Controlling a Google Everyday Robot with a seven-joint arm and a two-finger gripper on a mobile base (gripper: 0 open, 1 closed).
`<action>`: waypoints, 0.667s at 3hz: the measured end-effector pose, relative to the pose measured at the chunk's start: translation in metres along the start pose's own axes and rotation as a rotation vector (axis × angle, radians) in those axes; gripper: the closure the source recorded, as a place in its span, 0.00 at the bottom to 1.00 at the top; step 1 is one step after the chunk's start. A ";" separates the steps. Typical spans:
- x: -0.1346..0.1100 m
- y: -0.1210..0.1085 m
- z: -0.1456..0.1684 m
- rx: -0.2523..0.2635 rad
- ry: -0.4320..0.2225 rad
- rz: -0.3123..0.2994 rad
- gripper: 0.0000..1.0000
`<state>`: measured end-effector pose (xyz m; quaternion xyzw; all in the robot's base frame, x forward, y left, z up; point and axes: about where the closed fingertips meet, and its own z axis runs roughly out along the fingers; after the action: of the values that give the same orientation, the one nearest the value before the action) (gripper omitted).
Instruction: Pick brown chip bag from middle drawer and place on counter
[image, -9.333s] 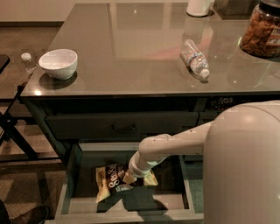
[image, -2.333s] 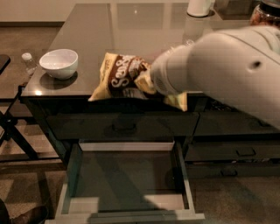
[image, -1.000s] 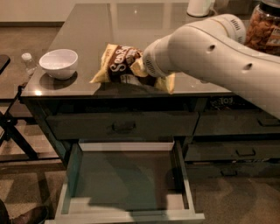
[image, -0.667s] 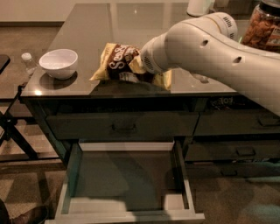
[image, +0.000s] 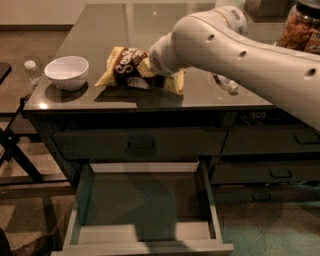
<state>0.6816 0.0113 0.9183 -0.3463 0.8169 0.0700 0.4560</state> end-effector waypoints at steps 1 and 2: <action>0.006 0.003 0.020 -0.028 0.011 0.000 1.00; 0.006 0.003 0.021 -0.029 0.011 -0.001 0.81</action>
Offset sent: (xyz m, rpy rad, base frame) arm 0.0087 0.0069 -0.0142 0.0025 0.0187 0.0172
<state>0.6921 0.0194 0.9007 -0.3534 0.8183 0.0796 0.4463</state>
